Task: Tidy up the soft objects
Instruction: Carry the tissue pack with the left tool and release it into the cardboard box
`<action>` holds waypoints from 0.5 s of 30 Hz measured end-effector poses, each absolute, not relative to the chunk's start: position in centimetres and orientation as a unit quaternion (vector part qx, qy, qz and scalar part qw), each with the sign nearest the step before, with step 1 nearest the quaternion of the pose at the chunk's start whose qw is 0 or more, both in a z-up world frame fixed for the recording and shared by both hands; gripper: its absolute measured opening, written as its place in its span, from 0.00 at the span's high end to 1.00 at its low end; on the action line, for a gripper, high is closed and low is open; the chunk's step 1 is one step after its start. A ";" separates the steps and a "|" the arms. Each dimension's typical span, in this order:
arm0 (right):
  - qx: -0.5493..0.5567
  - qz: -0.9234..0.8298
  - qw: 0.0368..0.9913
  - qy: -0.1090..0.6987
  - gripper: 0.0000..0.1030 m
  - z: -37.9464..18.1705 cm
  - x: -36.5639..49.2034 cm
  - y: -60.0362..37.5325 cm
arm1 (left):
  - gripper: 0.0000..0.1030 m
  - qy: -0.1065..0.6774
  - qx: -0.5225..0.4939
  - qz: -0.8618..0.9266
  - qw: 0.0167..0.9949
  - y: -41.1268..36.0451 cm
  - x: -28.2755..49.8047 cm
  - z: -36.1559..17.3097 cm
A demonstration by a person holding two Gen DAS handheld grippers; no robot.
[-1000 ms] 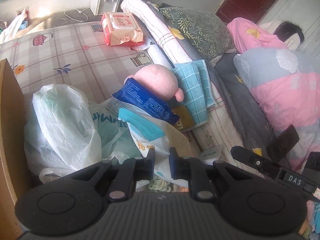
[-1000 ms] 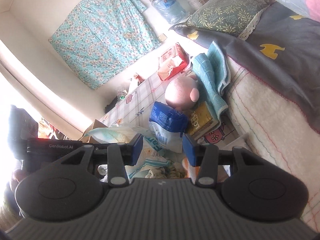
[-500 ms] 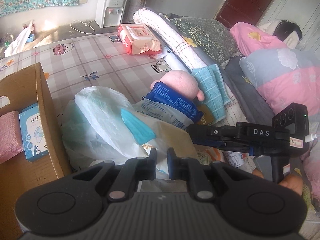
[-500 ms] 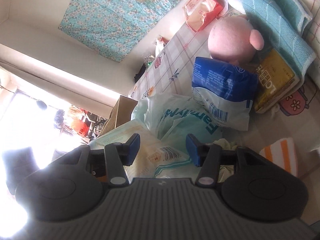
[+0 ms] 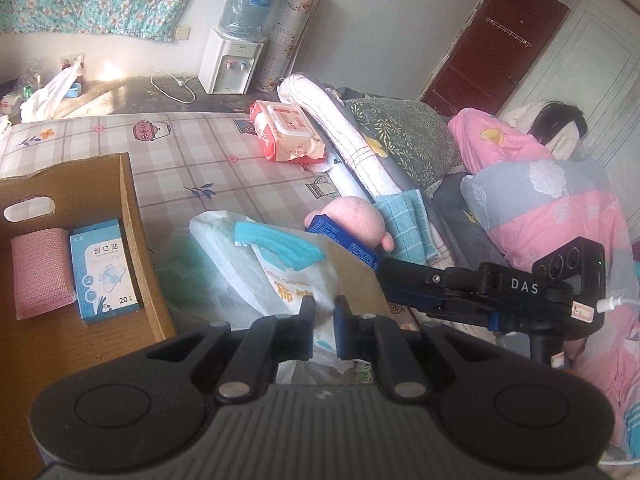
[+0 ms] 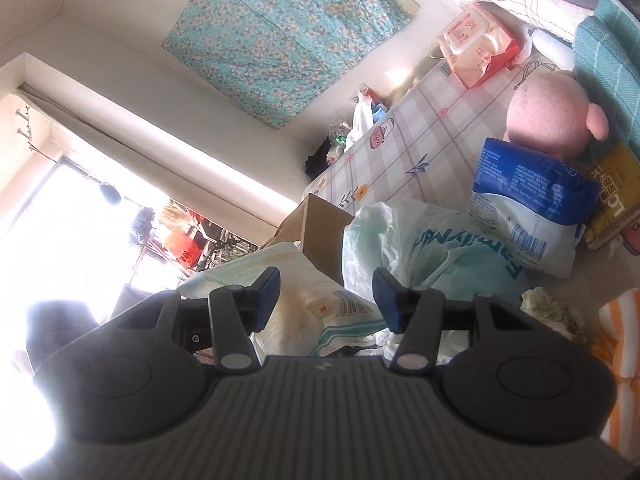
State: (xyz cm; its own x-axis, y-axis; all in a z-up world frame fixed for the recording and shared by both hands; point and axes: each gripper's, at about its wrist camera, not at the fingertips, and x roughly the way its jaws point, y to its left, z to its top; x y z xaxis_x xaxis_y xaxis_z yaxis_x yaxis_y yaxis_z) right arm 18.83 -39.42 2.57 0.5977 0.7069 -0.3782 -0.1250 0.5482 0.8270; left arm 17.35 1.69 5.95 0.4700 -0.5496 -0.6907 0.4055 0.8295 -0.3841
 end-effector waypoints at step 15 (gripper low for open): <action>0.312 0.375 0.780 0.393 0.50 6.7 21.8 -25.3 | 0.90 0.434 -0.124 -0.101 0.887 16.0 15.6 7.4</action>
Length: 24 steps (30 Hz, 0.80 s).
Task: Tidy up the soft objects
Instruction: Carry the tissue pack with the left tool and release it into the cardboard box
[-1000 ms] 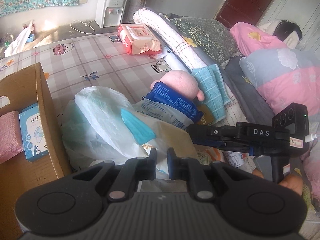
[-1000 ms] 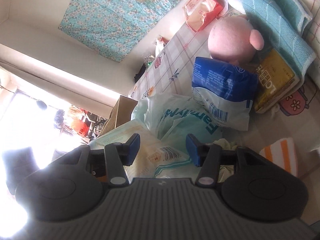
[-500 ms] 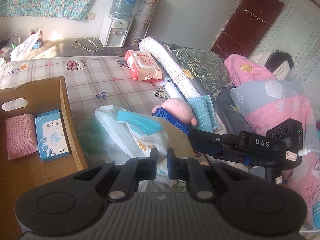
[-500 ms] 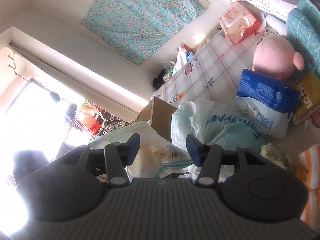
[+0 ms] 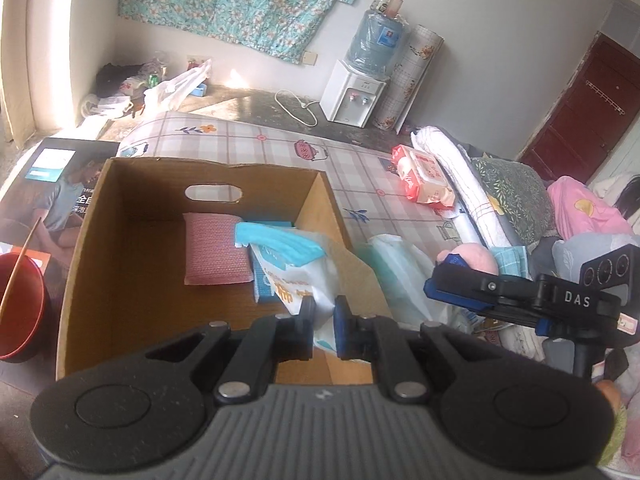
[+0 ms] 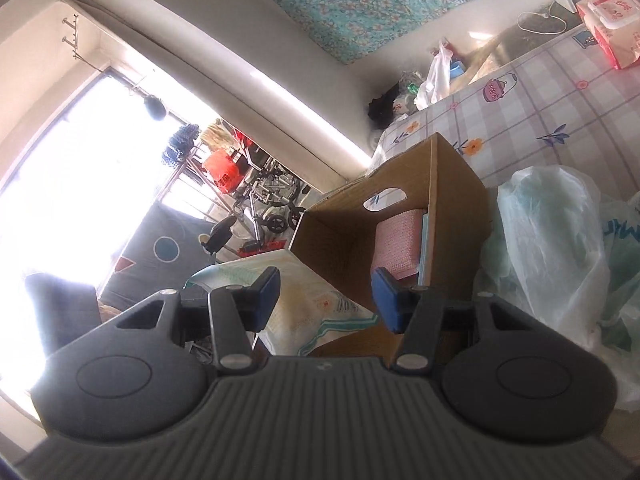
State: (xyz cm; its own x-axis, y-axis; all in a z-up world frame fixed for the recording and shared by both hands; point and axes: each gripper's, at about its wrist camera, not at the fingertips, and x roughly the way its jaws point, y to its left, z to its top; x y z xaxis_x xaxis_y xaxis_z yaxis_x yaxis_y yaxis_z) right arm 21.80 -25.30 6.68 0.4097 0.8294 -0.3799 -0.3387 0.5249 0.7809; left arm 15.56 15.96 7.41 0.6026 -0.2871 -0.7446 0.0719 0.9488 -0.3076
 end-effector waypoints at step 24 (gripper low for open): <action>0.319 0.346 0.780 0.413 0.50 3.0 23.8 -26.6 | 0.72 0.530 -0.041 0.080 0.844 19.9 33.6 -2.8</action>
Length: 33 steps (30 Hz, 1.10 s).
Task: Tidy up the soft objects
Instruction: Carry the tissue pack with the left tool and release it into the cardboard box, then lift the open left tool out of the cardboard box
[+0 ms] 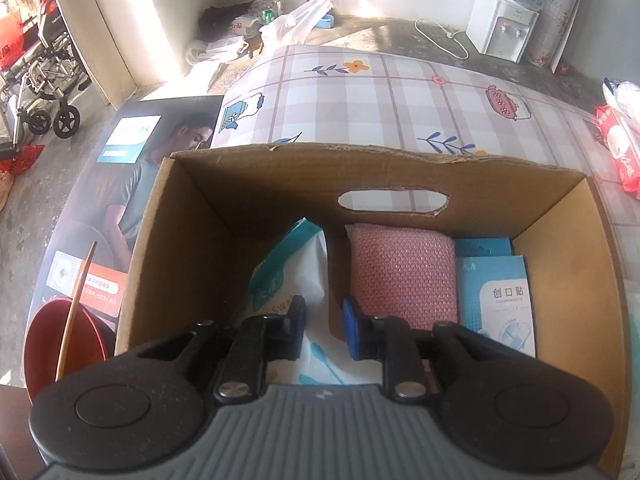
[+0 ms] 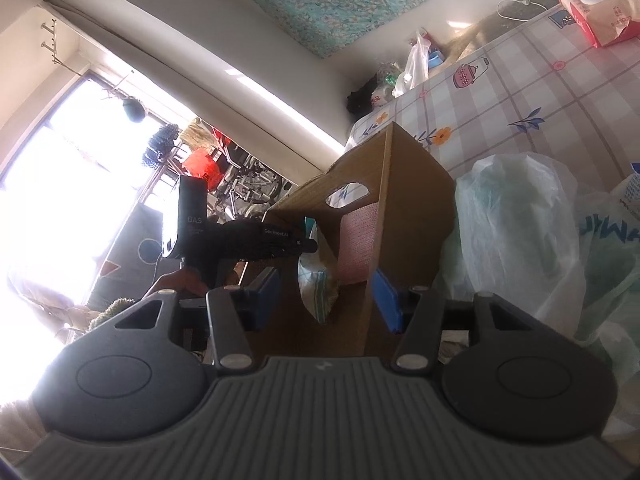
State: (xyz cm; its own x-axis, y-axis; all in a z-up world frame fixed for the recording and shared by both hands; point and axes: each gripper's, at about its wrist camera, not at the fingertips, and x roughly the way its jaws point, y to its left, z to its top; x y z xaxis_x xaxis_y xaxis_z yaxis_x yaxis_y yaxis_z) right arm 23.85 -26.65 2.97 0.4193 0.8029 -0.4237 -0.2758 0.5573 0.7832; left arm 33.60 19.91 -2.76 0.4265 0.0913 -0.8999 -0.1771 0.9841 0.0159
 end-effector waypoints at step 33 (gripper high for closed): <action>0.328 0.331 0.771 0.433 0.48 1.0 23.9 -27.5 | 0.69 0.604 -0.029 0.079 0.793 22.4 27.8 -8.7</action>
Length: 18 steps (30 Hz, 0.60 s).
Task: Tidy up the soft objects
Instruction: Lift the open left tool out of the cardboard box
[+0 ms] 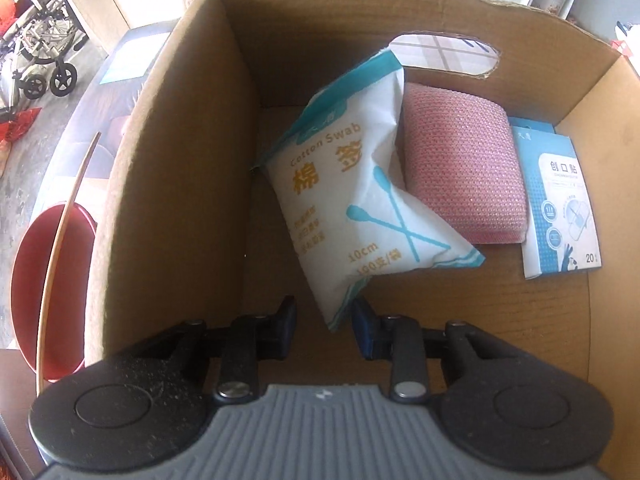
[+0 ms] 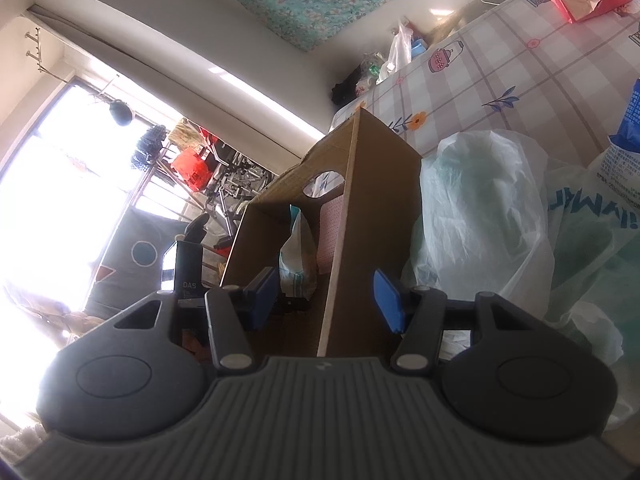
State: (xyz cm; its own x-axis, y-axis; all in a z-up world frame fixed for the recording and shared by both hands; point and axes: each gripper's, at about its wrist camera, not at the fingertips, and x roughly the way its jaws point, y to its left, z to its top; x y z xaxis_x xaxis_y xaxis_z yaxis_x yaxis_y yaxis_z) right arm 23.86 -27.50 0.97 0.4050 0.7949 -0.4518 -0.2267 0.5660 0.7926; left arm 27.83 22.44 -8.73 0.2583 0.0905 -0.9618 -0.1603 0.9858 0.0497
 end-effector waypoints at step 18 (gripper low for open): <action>0.321 0.327 0.773 0.439 0.48 0.9 23.1 -27.3 | 0.57 0.433 0.037 0.050 0.899 18.6 25.8 -1.7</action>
